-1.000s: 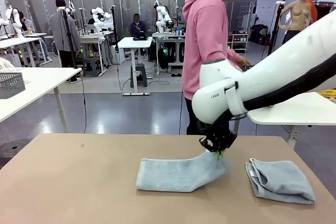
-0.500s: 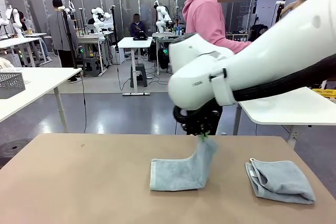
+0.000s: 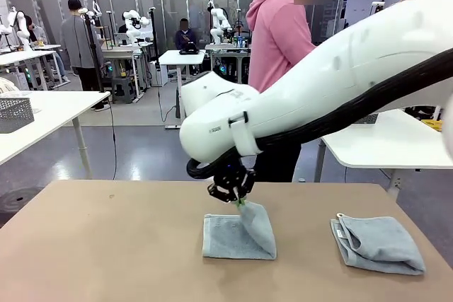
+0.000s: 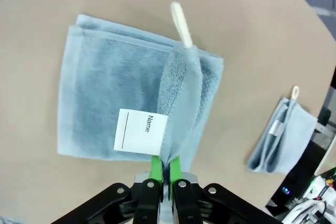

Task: Fold the towels and place them in the basket.
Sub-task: When a person lays out a Towel with hook on the table, fold it in half twice.

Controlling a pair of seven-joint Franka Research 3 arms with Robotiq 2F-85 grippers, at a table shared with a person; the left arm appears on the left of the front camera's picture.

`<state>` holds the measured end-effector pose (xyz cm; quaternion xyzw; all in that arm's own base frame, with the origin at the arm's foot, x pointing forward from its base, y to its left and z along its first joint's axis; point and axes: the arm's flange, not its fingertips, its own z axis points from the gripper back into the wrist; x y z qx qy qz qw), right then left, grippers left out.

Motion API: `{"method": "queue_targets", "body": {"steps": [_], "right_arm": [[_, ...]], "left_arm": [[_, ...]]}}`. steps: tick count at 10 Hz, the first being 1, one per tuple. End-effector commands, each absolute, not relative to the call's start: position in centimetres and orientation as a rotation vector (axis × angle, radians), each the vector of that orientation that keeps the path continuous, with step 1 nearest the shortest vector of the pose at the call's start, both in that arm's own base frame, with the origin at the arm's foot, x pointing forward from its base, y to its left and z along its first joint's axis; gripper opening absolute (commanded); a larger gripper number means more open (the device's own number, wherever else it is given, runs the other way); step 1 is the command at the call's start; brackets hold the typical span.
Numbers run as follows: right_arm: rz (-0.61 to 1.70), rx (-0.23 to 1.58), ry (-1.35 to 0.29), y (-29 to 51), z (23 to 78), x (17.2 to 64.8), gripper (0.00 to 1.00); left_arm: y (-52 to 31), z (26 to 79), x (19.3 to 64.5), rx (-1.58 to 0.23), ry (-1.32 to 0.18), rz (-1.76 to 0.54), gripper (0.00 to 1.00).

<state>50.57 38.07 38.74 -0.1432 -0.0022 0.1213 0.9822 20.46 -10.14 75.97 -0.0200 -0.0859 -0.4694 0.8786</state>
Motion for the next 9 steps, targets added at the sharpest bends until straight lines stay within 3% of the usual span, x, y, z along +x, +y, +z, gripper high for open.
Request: {"method": "queue_targets", "body": {"steps": [1,3,6,7,8,9], "right_arm": [[0.14,-0.306,0.024,40.5,37.8,52.1,0.07],[0.085,-0.271,0.059,42.2,36.7,52.7,0.07],[0.057,-0.252,0.082,43.1,35.9,53.1,0.61],[0.045,-0.242,0.087,43.2,35.8,53.0,0.45],[0.047,-0.227,0.084,43.3,35.6,52.8,0.96],[0.041,-0.217,0.084,43.1,35.8,52.7,0.8]], "left_arm": [[-9.9,76.1,20.4,-0.028,-0.182,-0.983,1.0],[-9.9,76.1,20.4,-0.028,-0.182,-0.983,1.0],[-9.9,76.1,20.4,-0.028,-0.182,-0.983,1.0],[-9.9,76.1,20.4,-0.028,-0.182,-0.983,1.0],[-9.9,76.1,20.4,-0.028,-0.182,-0.983,1.0],[-9.9,76.1,20.4,-0.028,-0.182,-0.983,1.0]]}}
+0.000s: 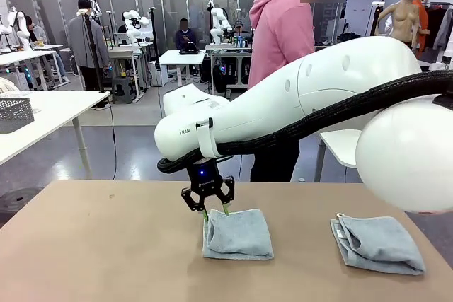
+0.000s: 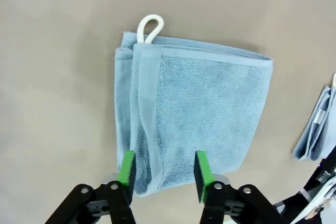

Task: Fold the towels and place them in the basket.
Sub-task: When a person lays out a Towel with hook on the table, fold it in half twice.

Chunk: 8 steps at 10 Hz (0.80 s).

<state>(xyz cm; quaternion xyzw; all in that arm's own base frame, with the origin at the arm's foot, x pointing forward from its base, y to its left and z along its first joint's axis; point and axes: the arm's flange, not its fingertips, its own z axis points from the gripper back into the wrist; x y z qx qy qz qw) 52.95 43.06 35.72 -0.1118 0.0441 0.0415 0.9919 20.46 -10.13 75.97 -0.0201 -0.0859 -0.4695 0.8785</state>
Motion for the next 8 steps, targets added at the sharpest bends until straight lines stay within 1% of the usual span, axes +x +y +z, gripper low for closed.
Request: {"method": "queue_targets", "body": {"steps": [1,4,5,6,8], "right_arm": [[0.029,-0.206,0.077,42.7,36.0,52.7,1.0],[0.047,-0.169,0.084,41.0,36.0,52.5,1.0],[0.091,-0.145,0.082,40.6,35.9,52.3,1.0],[0.052,-0.199,0.088,42.2,36.3,53.5,1.0],[0.052,-0.199,0.088,42.2,36.3,53.5,1.0]], "left_arm": [[-9.9,76.1,20.4,-0.028,-0.182,-0.983,1.0],[-9.9,76.1,20.4,-0.028,-0.182,-0.983,1.0],[-9.9,76.1,20.4,-0.028,-0.182,-0.983,1.0],[-9.9,76.1,20.4,-0.028,-0.182,-0.983,1.0],[-9.9,76.1,20.4,-0.028,-0.182,-0.983,1.0]]}}
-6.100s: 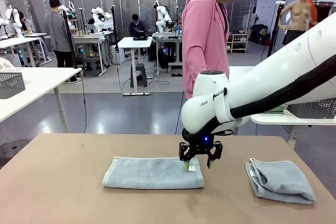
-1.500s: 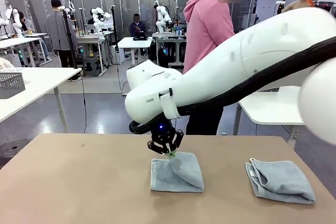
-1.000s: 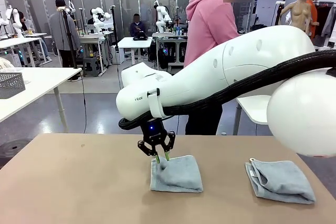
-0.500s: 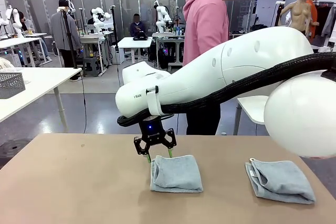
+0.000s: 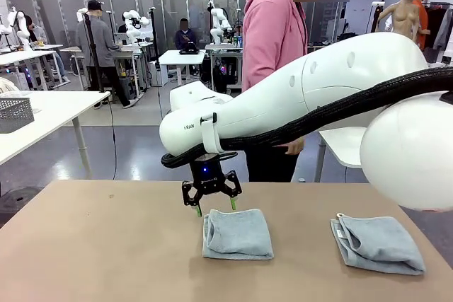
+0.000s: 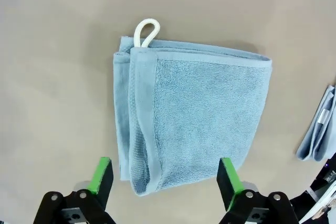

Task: Fold the towels and place them in the basket.
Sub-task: When a person lays out a Towel with hook on the table, fold it in half twice.

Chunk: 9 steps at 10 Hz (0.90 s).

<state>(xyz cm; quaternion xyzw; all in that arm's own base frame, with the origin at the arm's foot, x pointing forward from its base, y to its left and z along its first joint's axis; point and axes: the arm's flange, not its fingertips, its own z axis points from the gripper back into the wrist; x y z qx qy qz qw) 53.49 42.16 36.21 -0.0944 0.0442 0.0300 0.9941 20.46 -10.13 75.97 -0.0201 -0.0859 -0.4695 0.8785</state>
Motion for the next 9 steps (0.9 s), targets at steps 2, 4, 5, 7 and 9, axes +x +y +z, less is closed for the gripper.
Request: {"method": "queue_targets", "body": {"steps": [2,4,5,7,9], "right_arm": [[0.052,-0.199,0.088,42.21,36.25,53.55,1.0],[0.052,-0.199,0.088,42.21,36.25,53.55,1.0],[0.052,-0.199,0.088,42.21,36.25,53.55,1.0],[0.052,-0.199,0.088,42.21,36.25,53.55,1.0],[0.052,-0.199,0.088,42.21,36.25,53.55,1.0]], "left_arm": [[-9.91,76.09,20.44,-0.028,-0.182,-0.983,1.0],[-9.91,76.09,20.44,-0.028,-0.182,-0.983,1.0],[-9.91,76.09,20.44,-0.028,-0.182,-0.983,1.0],[-9.91,76.09,20.44,-0.028,-0.182,-0.983,1.0],[-9.91,76.09,20.44,-0.028,-0.182,-0.983,1.0]]}}
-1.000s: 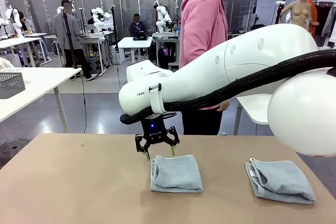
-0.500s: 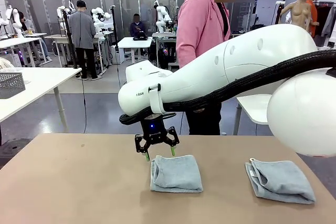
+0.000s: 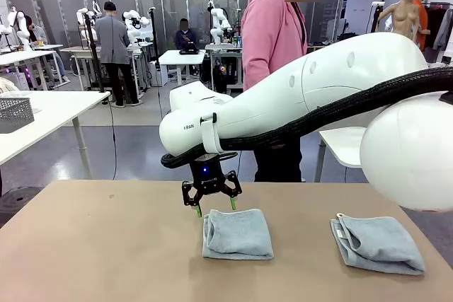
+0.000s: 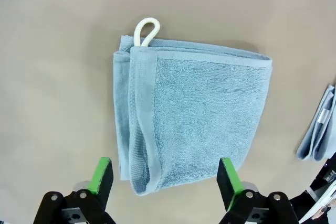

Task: Fold the towels and place them in the basket.
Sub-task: When a person lays out a Towel with hook on the table, fold it in half twice, then stack the folded Towel with hook on the right side of the table.

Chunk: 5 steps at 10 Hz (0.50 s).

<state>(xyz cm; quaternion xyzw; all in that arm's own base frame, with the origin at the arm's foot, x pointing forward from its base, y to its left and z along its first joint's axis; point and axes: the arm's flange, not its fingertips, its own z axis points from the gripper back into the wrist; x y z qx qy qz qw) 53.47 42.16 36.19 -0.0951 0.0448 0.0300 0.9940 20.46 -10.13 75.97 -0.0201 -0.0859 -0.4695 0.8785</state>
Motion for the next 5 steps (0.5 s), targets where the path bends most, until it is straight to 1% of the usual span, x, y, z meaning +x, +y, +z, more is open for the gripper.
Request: {"method": "queue_targets", "body": {"steps": [1,5], "right_arm": [[0.052,-0.199,0.088,42.21,36.25,53.55,1.0],[0.052,-0.199,0.088,42.21,36.25,53.55,1.0]], "left_arm": [[-9.91,76.09,20.44,-0.028,-0.182,-0.983,1.0],[-9.91,76.09,20.44,-0.028,-0.182,-0.983,1.0]]}}
